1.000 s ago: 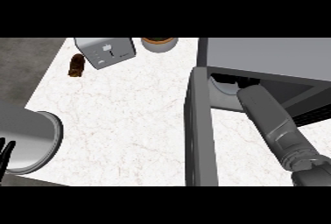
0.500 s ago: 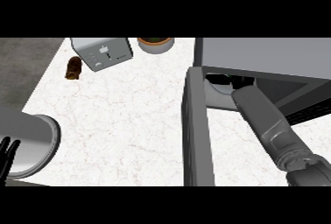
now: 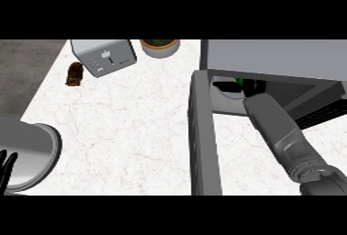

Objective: Pick up the milk, place it into the microwave and close the microwave

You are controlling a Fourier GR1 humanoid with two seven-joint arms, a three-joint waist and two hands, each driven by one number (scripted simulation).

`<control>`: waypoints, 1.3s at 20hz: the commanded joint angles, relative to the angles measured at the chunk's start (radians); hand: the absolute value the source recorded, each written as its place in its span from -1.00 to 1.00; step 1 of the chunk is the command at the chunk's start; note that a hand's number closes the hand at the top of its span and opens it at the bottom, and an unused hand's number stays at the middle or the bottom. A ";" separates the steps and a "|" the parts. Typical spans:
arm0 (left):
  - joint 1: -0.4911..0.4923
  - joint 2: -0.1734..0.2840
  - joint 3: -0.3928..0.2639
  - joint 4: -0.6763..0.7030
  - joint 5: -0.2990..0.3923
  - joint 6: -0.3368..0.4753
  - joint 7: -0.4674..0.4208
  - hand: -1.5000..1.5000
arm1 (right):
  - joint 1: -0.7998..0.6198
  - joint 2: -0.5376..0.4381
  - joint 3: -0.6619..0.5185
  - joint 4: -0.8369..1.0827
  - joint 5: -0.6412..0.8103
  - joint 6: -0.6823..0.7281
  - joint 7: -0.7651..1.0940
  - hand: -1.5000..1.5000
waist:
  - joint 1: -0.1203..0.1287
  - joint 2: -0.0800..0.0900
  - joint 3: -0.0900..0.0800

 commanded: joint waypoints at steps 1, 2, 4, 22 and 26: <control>-0.003 -0.024 -0.006 0.021 -0.031 0.016 -0.026 -1.00 | 0.045 -0.004 -0.019 -0.013 -0.017 0.050 -0.064 -1.00 | -0.017 -0.002 0.000; 0.008 -0.028 -0.008 0.018 -0.025 0.010 -0.024 -1.00 | 0.046 -0.016 -0.029 -0.018 -0.028 0.097 -0.070 -1.00 | -0.026 -0.008 -0.001; 0.054 -0.027 0.006 -0.021 -0.008 -0.003 -0.019 -1.00 | 0.077 0.002 -0.039 -0.033 -0.038 0.106 -0.117 -1.00 | -0.028 -0.013 0.000; 0.162 -0.091 -0.160 -0.112 -0.063 -0.109 -0.011 -1.00 | 0.294 0.127 -0.101 -0.100 -0.150 0.527 -0.310 -1.00 | -0.097 -0.042 -0.004; 0.164 -0.101 -0.214 -0.133 -0.118 -0.122 -0.002 -1.00 | 0.336 0.132 -0.082 -0.162 -0.163 0.659 -0.308 -1.00 | -0.111 -0.048 -0.004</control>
